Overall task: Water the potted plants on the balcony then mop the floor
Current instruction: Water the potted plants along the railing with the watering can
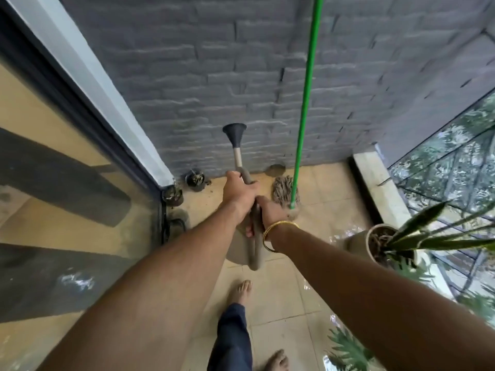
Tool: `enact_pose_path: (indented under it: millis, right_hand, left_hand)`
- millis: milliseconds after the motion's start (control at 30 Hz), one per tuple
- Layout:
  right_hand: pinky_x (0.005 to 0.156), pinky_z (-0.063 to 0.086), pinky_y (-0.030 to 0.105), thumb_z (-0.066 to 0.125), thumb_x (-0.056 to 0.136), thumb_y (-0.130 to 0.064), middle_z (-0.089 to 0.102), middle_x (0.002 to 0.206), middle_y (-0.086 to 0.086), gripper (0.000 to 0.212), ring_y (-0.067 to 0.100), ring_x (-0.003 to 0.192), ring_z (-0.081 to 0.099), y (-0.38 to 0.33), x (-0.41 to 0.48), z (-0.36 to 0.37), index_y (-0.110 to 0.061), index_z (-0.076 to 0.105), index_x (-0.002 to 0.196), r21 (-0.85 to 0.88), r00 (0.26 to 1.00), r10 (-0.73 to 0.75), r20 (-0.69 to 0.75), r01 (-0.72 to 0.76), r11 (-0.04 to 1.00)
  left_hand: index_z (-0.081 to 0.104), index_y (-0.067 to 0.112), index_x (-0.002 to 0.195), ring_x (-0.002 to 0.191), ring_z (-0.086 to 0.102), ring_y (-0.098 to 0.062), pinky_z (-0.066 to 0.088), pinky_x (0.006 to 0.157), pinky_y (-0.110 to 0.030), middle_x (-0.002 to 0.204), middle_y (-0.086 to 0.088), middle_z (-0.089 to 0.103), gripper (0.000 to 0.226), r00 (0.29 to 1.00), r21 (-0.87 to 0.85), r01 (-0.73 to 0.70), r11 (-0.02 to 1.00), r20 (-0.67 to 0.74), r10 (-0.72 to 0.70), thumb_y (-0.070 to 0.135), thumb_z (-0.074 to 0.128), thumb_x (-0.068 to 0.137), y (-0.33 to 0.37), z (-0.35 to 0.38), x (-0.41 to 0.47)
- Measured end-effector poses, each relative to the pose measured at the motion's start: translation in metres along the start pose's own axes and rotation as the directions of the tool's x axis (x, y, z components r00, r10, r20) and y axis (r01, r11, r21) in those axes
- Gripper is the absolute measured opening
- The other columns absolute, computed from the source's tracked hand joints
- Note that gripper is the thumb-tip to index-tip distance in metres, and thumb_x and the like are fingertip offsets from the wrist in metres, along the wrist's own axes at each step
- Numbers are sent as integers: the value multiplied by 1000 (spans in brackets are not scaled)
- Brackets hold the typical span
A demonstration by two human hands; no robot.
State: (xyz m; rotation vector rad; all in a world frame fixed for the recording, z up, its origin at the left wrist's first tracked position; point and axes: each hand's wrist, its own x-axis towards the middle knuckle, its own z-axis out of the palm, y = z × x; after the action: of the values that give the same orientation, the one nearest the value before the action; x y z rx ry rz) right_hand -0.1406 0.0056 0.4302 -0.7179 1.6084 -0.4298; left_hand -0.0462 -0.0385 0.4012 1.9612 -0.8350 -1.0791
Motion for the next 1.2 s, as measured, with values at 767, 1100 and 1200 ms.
enact_pose_path:
  millis: [767, 1100, 1200]
  right_hand:
    - [58, 45, 36, 49, 90, -43, 60, 76, 20, 41, 29, 63, 55, 252, 370, 178, -8, 70, 89, -50, 938, 346, 27, -345, 937]
    - [95, 56, 46, 47, 96, -42, 73, 81, 15, 43, 32, 84, 69, 254, 385, 173, -14, 71, 74, -77, 909, 411, 72, -406, 911]
    - [73, 49, 40, 46, 99, -35, 64, 74, 10, 37, 27, 72, 58, 241, 381, 166, -13, 63, 74, -136, 908, 414, 70, -402, 905]
  left_hand:
    - [46, 21, 127, 89, 68, -20, 42, 47, -20, 109, 1, 70, 38, 970, 221, 224, 949, 41, -239, 27, 67, 95, -404, 97, 234]
    - [48, 23, 121, 91, 71, -23, 64, 74, -46, 110, -1, 70, 35, 937, 235, 325, 916, 47, -345, 23, 69, 93, -413, 107, 235]
    - [50, 17, 122, 97, 70, -25, 61, 86, -41, 112, -6, 71, 33, 930, 263, 341, 903, 47, -365, 18, 68, 93, -402, 105, 233]
